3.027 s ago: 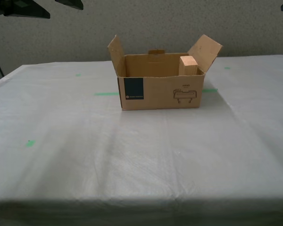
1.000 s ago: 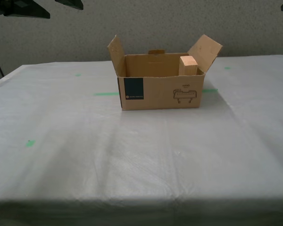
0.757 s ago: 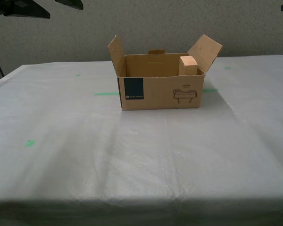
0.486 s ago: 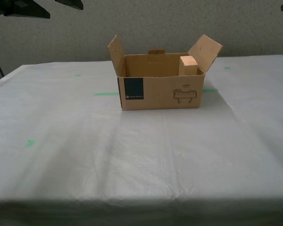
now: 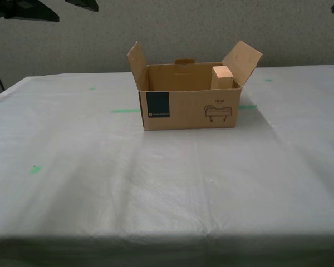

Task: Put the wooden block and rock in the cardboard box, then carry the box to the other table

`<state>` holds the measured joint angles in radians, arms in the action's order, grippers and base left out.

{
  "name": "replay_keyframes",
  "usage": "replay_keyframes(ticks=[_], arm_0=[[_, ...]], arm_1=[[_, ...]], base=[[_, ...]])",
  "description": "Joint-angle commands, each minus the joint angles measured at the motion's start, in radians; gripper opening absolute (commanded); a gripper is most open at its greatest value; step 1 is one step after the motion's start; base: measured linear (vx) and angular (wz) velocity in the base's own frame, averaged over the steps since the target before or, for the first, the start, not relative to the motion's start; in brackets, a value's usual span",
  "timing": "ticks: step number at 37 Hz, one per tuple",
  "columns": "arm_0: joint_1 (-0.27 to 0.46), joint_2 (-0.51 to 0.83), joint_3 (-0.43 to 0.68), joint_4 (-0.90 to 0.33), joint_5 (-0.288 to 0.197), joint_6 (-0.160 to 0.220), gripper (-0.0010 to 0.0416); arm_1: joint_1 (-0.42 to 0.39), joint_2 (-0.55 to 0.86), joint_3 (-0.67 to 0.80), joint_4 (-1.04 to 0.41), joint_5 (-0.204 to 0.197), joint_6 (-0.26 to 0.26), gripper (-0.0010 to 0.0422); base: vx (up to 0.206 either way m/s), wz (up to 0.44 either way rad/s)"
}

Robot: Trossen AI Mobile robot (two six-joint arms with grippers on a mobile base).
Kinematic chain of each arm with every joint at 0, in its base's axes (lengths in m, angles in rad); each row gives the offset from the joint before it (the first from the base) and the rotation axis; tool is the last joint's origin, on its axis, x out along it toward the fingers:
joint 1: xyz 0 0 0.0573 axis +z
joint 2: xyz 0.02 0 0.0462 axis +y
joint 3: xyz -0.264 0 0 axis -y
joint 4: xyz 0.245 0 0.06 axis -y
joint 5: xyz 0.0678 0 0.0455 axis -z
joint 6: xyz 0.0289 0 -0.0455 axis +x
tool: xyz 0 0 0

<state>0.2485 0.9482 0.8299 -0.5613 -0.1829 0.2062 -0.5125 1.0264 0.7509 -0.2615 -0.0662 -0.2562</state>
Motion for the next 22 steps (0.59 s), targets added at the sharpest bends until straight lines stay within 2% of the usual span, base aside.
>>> replay_keyframes(ticks=[1, 22], arm_0=[[0.001, 0.000, 0.001, 0.001, 0.004, 0.003, 0.0387], [0.001, 0.000, 0.001, 0.000, 0.004, 0.003, 0.0387]], arm_1=[[0.000, 0.000, 0.000, 0.002, -0.001, 0.002, 0.0400], [0.000, 0.000, 0.000, 0.002, -0.002, 0.002, 0.0400]], base=[[0.000, 0.000], [0.000, 0.000]])
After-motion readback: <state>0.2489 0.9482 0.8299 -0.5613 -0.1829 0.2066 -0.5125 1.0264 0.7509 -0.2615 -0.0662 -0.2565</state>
